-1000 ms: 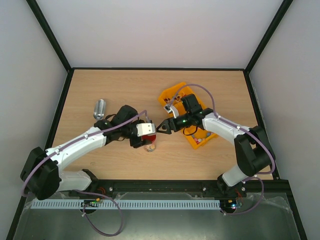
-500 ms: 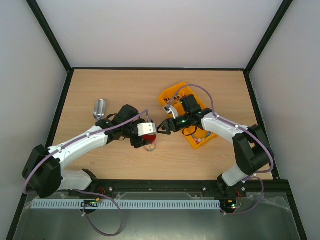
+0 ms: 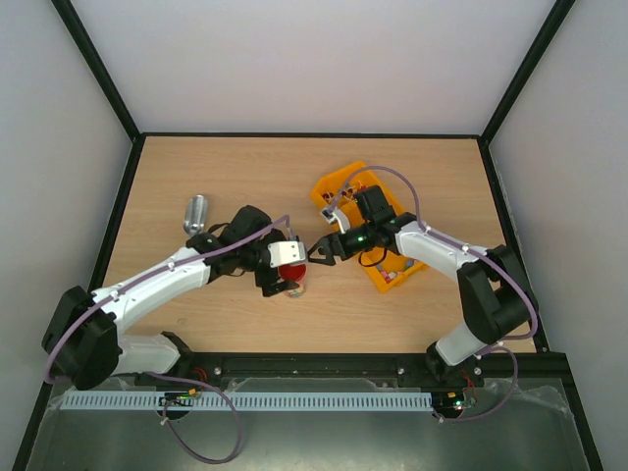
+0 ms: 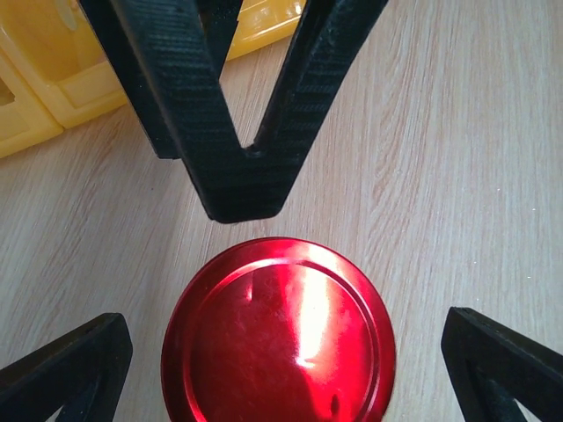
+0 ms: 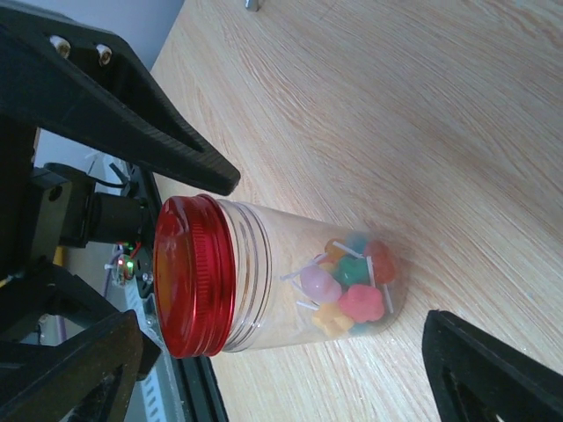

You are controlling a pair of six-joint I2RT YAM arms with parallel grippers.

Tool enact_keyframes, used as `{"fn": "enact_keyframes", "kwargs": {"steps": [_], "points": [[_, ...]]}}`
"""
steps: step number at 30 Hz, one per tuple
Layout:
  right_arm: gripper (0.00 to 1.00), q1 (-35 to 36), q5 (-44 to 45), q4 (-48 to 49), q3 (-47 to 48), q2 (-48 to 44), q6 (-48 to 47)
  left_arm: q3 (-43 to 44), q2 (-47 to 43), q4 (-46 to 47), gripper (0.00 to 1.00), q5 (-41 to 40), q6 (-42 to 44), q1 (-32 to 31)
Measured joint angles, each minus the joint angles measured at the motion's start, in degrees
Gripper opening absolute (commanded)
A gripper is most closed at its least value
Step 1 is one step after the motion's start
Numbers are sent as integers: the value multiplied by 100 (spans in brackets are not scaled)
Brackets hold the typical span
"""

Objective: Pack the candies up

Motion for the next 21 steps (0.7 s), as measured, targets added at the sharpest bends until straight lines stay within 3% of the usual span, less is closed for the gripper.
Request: {"fn": "enact_keyframes", "kwargs": {"steps": [6, 11, 15, 21], "points": [[99, -59, 131, 149, -131, -313, -136, 59, -297, -155, 100, 52, -26, 68], [99, -122, 599, 417, -352, -885, -361, 66, -852, -223, 98, 234, -81, 409], [99, -131, 1152, 925, -835, -1543, -459, 120, -1241, -267, 64, 472, -127, 680], [98, -142, 1353, 1244, -1357, -1869, -588, 365, -966, -367, 56, 1001, -57, 713]]}}
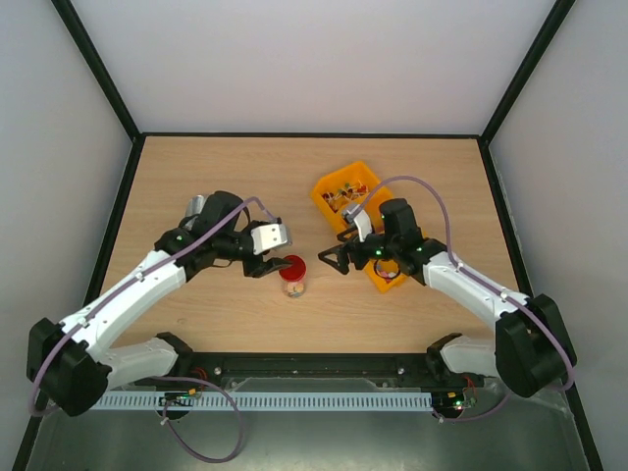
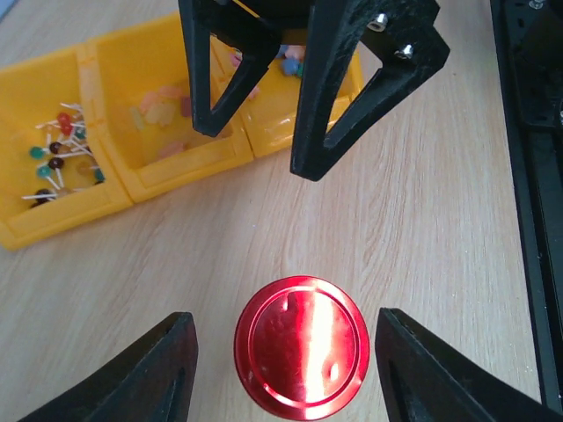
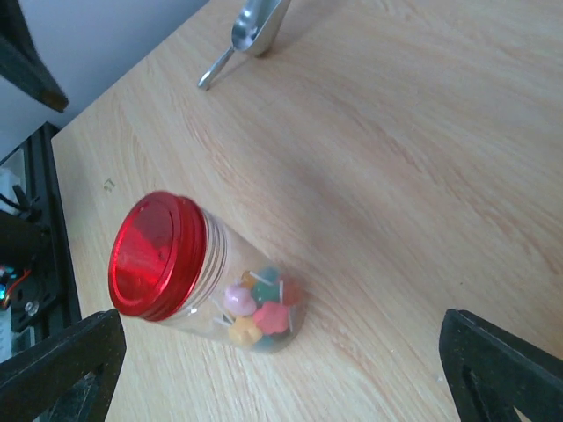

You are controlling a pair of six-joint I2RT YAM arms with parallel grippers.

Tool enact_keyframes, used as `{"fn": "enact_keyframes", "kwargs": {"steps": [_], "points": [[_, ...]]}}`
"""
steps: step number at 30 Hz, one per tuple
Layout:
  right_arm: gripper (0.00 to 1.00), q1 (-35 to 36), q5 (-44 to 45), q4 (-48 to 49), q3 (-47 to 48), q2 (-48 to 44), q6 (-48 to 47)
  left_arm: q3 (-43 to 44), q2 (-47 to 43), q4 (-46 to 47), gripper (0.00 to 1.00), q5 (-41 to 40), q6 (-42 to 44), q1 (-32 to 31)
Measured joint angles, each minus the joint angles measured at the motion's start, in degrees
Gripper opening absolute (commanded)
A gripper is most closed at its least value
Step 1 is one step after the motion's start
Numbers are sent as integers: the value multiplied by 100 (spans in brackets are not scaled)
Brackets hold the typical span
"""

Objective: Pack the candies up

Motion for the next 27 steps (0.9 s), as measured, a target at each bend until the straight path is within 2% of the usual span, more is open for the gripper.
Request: {"fn": "enact_keyframes", "kwargs": {"steps": [2, 7, 10, 27], "points": [[99, 0, -87, 7, -70, 39, -57, 0, 144, 13, 51, 55, -28, 0], [100, 0, -221, 120, -323, 116, -225, 0, 496, 129, 32, 111, -146, -11], [99, 0, -278, 223, -516, 94, -328, 0, 680, 151, 26, 144, -173, -37], [98, 0, -588, 391, -868, -96, -763, -39, 1381, 262, 21, 7, -98, -136]]}}
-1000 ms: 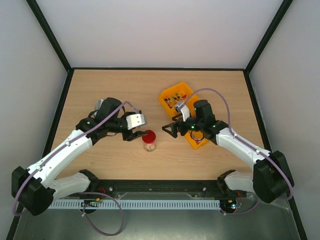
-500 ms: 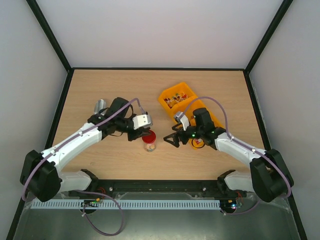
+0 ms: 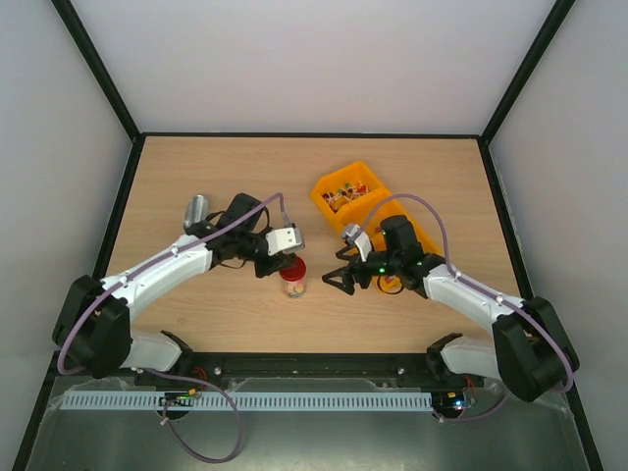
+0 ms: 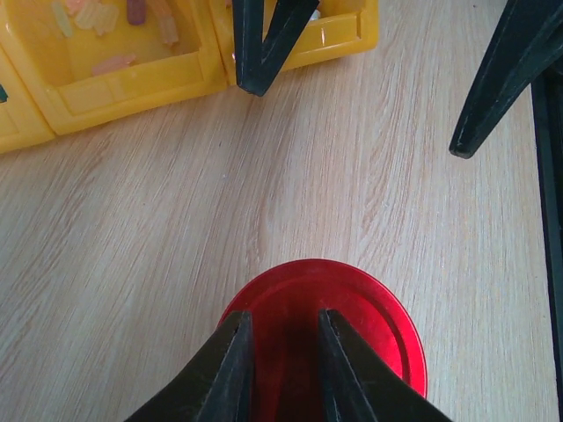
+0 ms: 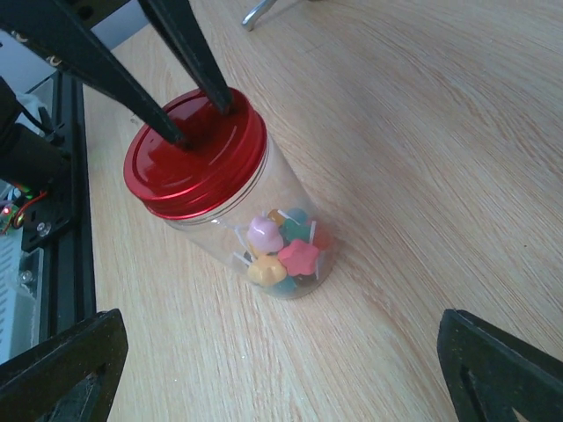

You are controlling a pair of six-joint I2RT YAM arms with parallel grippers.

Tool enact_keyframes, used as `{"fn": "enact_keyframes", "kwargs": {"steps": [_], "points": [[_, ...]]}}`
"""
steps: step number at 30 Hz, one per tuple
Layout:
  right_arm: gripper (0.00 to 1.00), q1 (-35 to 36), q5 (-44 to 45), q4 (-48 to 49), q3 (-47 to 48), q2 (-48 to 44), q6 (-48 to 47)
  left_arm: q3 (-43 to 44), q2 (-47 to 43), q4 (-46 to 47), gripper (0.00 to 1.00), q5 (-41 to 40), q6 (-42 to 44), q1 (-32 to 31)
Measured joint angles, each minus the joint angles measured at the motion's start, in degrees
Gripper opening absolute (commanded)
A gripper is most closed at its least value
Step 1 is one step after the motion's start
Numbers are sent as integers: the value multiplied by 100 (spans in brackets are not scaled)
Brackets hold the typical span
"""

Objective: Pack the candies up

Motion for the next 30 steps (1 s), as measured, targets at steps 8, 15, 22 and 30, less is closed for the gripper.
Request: {"fn": "enact_keyframes", "kwargs": {"steps": [8, 15, 22, 30], "points": [[100, 63, -20, 219, -216, 7, -264, -4, -4, -57, 31, -48, 118, -31], [99, 468, 282, 1008, -472, 240, -293, 109, -76, -236, 35, -138, 66, -37], [99, 715, 396, 1681, -634, 581, -334, 223, -356, -251, 25, -151, 197, -57], [99, 789, 404, 2055, -658, 822, -407, -223, -433, -116, 21, -225, 431, -400]]}}
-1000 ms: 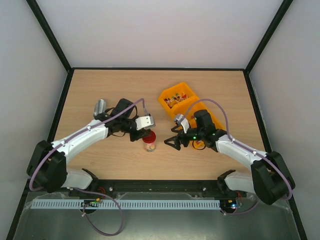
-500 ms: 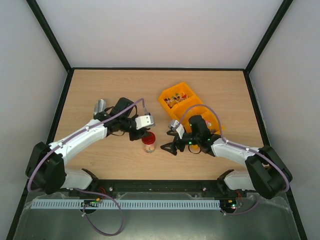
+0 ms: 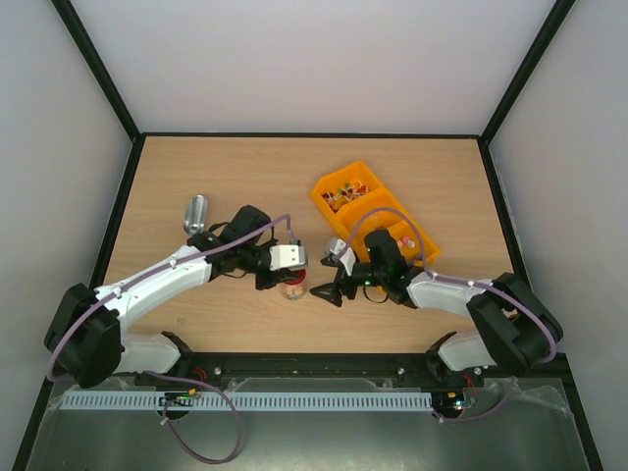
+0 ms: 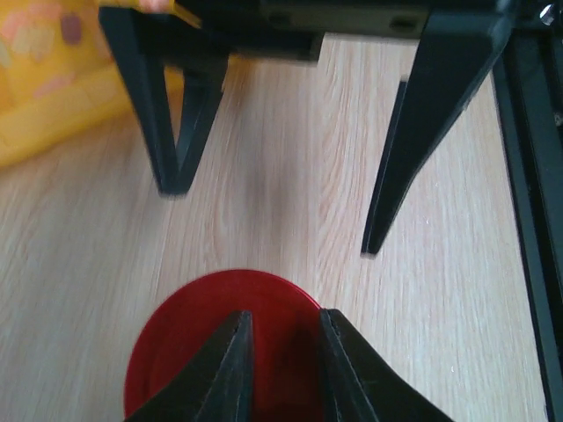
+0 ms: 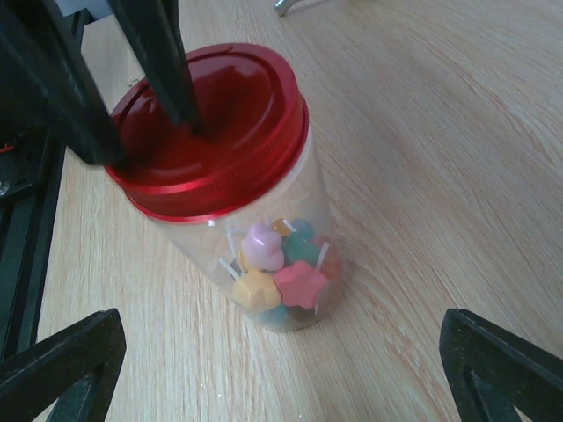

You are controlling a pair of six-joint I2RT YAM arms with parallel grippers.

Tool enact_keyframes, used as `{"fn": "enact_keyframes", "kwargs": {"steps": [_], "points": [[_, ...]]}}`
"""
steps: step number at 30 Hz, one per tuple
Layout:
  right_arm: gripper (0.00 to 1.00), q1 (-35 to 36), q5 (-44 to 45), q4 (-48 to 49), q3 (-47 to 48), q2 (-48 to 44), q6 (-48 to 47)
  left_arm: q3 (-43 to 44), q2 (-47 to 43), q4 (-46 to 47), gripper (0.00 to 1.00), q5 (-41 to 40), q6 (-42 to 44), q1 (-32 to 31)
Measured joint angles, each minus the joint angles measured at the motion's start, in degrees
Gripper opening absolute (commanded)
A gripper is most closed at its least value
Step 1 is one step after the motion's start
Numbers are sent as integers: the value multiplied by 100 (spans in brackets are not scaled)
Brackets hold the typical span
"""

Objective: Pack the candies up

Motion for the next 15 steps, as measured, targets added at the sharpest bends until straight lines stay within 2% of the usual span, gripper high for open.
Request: {"fn": "enact_keyframes", "kwargs": {"steps": [4, 7, 13, 15], "points": [[99, 2, -4, 87, -2, 20, -7, -129, 96, 219, 21, -72, 144, -48], [99, 2, -13, 155, -7, 42, -4, -149, 81, 280, 25, -101, 212, -44], [98, 66, -48, 426, -48, 181, -17, -24, 76, 140, 40, 24, 33, 160], [99, 94, -68, 544, -59, 247, -17, 70, 61, 101, 51, 83, -52, 271]]}}
